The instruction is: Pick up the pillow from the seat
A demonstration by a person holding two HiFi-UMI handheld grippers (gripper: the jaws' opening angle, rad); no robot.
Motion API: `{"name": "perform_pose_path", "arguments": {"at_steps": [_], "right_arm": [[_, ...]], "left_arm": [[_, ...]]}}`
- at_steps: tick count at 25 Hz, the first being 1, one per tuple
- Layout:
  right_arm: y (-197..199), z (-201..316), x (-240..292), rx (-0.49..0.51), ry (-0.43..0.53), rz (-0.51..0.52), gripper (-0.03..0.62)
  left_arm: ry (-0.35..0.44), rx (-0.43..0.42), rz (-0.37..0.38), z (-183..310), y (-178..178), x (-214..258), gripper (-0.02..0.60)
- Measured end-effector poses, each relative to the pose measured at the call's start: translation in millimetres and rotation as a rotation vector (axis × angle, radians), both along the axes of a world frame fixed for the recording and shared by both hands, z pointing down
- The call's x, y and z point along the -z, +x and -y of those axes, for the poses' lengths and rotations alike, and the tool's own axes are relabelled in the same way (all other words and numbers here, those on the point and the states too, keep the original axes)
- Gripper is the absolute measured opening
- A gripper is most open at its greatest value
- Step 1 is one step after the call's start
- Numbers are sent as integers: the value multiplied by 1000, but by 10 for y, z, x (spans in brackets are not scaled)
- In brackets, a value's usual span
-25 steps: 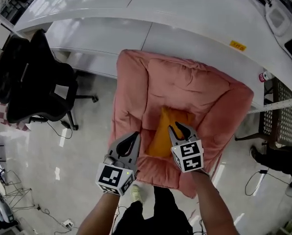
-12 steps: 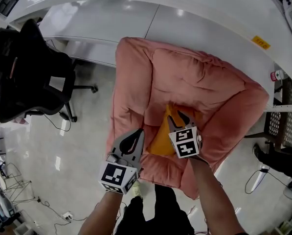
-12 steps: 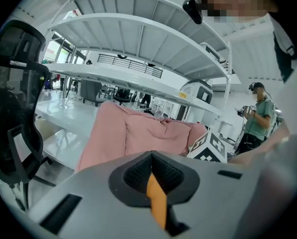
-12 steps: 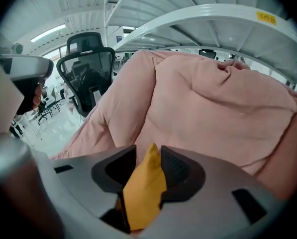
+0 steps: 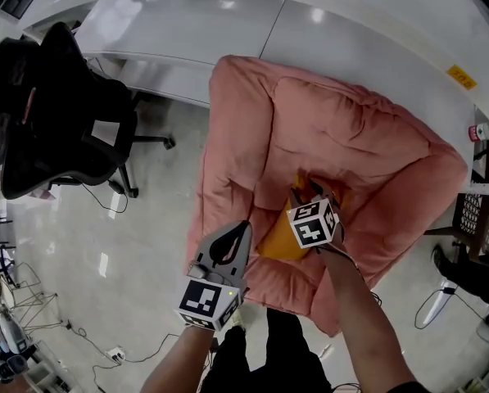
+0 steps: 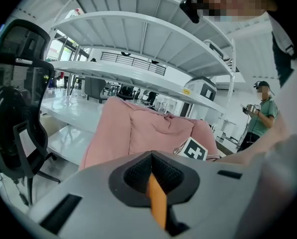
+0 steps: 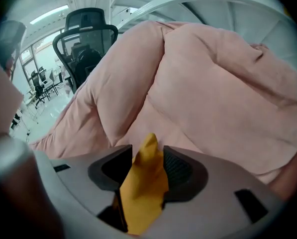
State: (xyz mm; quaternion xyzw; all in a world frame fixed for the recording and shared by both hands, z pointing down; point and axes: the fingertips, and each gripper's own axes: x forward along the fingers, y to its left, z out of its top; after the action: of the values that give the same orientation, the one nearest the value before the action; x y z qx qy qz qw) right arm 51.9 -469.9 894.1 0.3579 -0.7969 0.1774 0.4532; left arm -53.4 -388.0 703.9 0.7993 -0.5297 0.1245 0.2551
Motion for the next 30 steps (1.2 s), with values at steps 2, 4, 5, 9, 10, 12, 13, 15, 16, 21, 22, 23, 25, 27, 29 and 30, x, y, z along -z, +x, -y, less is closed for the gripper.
{"name": "perform_pose_path", "arguments": {"at_steps": [2, 4, 5, 9, 10, 12, 13, 15, 16, 21, 22, 23, 25, 27, 29, 30], "right_arm": [[23, 31, -59, -6, -6, -17, 187], [42, 45, -111, -10, -13, -27, 178], [47, 44, -135, -9, -14, -33, 162], [46, 2, -216, 18, -9, -69, 102], [44, -13, -239, 30, -12, -82, 87], [40, -35, -274, 54, -19, -111, 58], [37, -43, -278, 62, -21, -124, 47], [35, -58, -268, 71, -22, -142, 35], [39, -68, -258, 72, -20, -147, 31], [82, -145, -104, 32, -16, -101, 28], [89, -171, -51, 17, -17, -80, 26], [96, -200, 8, 0, -18, -56, 26], [113, -264, 143, -37, -17, -4, 25], [130, -321, 287, -70, -5, 45, 23], [149, -364, 425, -98, 20, 88, 21], [156, -386, 493, -110, 37, 109, 21]], "left_arm": [[-7, 7, 1, -32, -28, -20, 3], [-13, 14, 1, -64, -48, -41, 3], [-15, 17, 2, -76, -58, -49, 3], [-17, 21, 5, -106, -92, -57, 3], [-18, 22, 6, -113, -103, -58, 3], [-19, 24, 8, -133, -131, -57, 3], [-21, 26, 8, -144, -145, -54, 3], [-22, 29, 9, -165, -169, -41, 3], [-21, 30, 10, -175, -176, -31, 3], [-9, 33, 12, -236, -194, 39, 3], [-6, 33, 11, -253, -197, 60, 3], [-3, 33, 9, -271, -200, 86, 3], [4, 32, 7, -310, -208, 143, 3], [11, 33, 5, -351, -222, 194, 3], [21, 33, 5, -389, -239, 242, 3], [26, 33, 5, -409, -249, 266, 3]]}}
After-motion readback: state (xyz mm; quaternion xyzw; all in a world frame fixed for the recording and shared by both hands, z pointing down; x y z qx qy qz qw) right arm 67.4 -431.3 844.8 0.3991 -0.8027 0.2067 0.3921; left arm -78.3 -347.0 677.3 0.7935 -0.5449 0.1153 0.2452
